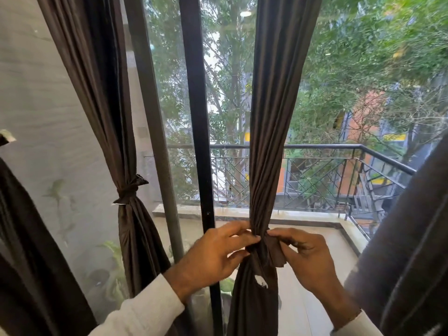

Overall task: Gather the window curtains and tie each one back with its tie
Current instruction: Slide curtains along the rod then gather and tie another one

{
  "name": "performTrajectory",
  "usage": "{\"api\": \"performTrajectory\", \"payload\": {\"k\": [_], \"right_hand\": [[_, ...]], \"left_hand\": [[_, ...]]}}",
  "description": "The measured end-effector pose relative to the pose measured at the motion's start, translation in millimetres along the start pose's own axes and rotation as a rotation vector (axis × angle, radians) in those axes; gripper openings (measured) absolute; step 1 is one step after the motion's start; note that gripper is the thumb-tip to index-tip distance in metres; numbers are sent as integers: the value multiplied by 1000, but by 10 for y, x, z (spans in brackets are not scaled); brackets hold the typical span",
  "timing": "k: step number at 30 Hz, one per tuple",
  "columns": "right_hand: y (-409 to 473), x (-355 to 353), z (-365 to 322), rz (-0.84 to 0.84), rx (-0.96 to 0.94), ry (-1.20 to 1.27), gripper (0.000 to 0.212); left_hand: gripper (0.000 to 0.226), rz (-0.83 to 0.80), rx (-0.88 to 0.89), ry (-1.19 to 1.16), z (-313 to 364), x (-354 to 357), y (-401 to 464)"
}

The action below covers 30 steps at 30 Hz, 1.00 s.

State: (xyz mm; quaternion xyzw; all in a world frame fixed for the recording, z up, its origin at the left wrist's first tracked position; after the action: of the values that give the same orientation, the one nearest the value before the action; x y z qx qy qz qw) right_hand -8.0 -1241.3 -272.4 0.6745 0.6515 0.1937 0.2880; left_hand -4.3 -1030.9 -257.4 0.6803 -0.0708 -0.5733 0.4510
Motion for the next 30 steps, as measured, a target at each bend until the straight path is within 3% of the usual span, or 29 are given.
{"api": "performTrajectory", "payload": {"k": [3,6,8,11,14,17,22,26,30], "right_hand": [[-19,38,86,44,22,70,58],[-39,56,168,92,63,218,40],[-77,62,274,115,93,278,40],[-143,82,361,116,145,320,33],[-211,121,234,168,125,393,30],[-225,110,108,230,9,362,44],[-178,-59,-16,238,-126,208,28],[-152,-86,-186,257,-137,108,18],[-13,-142,-253,314,-59,98,46]], "left_hand": [[26,15,139,281,134,24,8],[19,137,265,434,303,-37,22],[14,201,334,525,414,-58,-12],[18,140,373,550,492,-26,35],[25,88,191,444,415,-31,264],[20,226,-55,277,348,-113,445],[15,354,-333,-14,234,-155,601],[9,270,-373,19,160,-194,725],[14,37,-184,168,179,-250,876]]}}
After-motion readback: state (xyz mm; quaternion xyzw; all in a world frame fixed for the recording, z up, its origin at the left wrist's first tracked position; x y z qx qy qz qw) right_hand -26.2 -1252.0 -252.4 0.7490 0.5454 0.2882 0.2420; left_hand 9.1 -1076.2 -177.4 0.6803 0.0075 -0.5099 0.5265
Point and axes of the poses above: each hand's wrist, its own y-axis towards the middle knuckle, its own x-axis out of the palm, z = x × y, the point moved 6 cm from there along y, towards the middle knuckle, and after that the axes turned 10 degrees about y, right-handed, at the moved point
